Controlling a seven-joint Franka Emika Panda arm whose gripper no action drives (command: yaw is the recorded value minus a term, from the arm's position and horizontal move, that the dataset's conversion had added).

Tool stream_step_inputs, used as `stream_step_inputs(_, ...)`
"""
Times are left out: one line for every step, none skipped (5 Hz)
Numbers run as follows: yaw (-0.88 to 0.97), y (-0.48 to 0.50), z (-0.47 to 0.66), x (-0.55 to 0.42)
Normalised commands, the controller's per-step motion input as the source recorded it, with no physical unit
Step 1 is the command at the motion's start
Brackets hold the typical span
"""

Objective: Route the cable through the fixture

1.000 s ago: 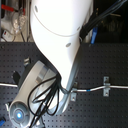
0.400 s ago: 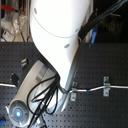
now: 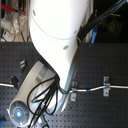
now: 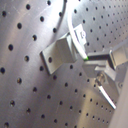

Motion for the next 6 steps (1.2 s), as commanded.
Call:
stream_step_inputs(-0.06,0.040,0.30,-0.092)
stream_step_inputs(-0.03,0.055,0.23,-0.142)
stream_step_inputs(0.00,0.083,0.24,-0.229)
stream_step_inputs(0.00,0.116,0.16,-0.370)
stream_step_inputs(0.00,0.090,0.13,-0.296)
stream_step_inputs(0.00,0.053,0.05,-0.151)
